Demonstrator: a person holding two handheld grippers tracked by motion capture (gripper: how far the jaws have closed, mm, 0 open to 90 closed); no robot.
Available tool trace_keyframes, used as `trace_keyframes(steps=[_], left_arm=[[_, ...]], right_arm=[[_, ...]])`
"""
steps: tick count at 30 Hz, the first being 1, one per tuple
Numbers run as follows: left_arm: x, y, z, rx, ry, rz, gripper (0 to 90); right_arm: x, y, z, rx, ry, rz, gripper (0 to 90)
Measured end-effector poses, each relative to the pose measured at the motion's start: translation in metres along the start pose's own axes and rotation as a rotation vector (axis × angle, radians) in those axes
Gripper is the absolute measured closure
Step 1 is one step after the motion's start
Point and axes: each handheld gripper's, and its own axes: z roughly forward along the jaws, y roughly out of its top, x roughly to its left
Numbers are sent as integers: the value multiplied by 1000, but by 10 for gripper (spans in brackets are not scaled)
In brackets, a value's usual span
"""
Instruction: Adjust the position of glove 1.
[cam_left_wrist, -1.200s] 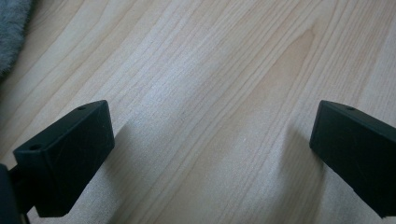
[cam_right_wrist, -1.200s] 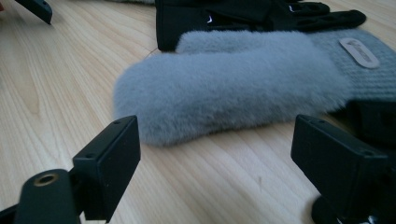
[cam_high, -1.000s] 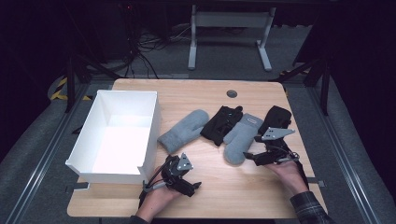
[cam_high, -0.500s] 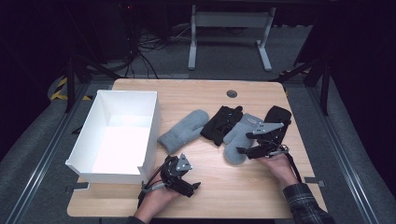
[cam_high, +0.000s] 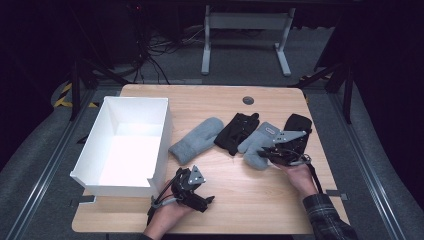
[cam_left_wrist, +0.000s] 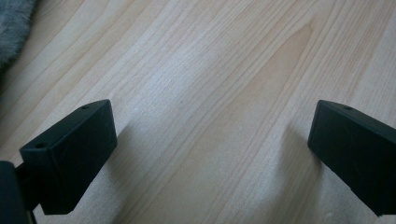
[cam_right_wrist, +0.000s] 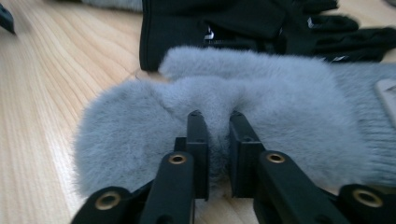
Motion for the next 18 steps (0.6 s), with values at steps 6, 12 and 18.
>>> trace_keyframes(steps=[6,12,18], left_arm=[[-1,-1,-1,-1,-1,-7,17],[-1,-1,-1,0,-1,-5,17],[-1,-1,-1,4,-8,-2,15]], right_arm=[[15,10,-16,-55,25,-11,845],[40,11,-28,-68,62,-33,845],[70,7,-31,-64,98,-41,844]])
